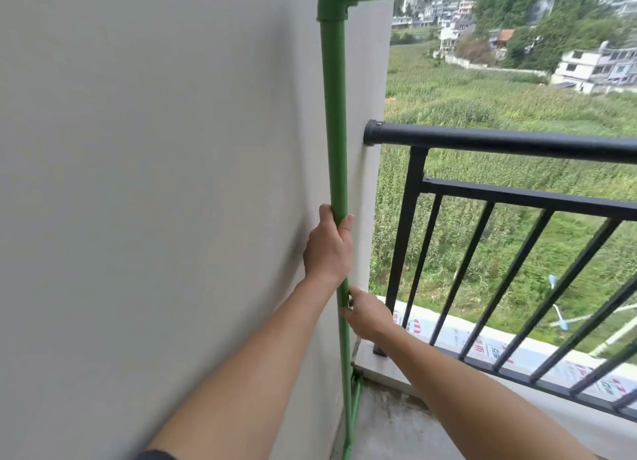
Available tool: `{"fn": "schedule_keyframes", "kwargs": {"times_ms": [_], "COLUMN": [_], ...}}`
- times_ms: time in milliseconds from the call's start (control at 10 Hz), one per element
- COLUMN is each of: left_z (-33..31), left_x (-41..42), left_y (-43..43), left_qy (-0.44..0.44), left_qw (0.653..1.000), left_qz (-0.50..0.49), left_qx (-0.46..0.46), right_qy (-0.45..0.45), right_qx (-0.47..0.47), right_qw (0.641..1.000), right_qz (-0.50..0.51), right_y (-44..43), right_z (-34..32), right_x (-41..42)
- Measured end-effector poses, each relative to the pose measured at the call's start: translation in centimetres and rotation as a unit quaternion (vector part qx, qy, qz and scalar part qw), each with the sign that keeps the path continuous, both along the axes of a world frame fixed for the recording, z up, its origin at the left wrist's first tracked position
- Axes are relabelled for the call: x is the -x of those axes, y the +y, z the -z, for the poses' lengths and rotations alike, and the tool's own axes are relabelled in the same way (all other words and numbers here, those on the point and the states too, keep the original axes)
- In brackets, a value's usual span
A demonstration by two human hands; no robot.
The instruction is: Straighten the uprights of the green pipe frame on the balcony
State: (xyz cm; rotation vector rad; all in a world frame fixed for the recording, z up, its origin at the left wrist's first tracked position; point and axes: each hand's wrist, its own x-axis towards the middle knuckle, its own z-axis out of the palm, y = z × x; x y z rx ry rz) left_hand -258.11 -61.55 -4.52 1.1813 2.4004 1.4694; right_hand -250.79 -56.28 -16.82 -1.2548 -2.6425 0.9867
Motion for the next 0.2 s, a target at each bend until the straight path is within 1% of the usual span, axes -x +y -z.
{"fn": "schedule_keyframes", "kwargs": {"times_ms": [100, 200], "left_z": [-0.3, 0.9], "left_x": [0.0, 0.2], "left_y": [-0.2, -1.3], "left_qy": [-0.034, -0.084], "left_qw": [0.999, 0.995], "left_qz": [0.005, 0.015], "left_qx": [0.012, 0.053], "right_qy": [0.012, 0.054], "right_qx": [0.068, 0.093], "right_qw": [0.998, 0.994], "right_qz": [0.002, 0.018], "right_y": [-0.4, 0.2], "right_z": [-0.5, -2.6], "right_x": [-3.1, -8.4]}}
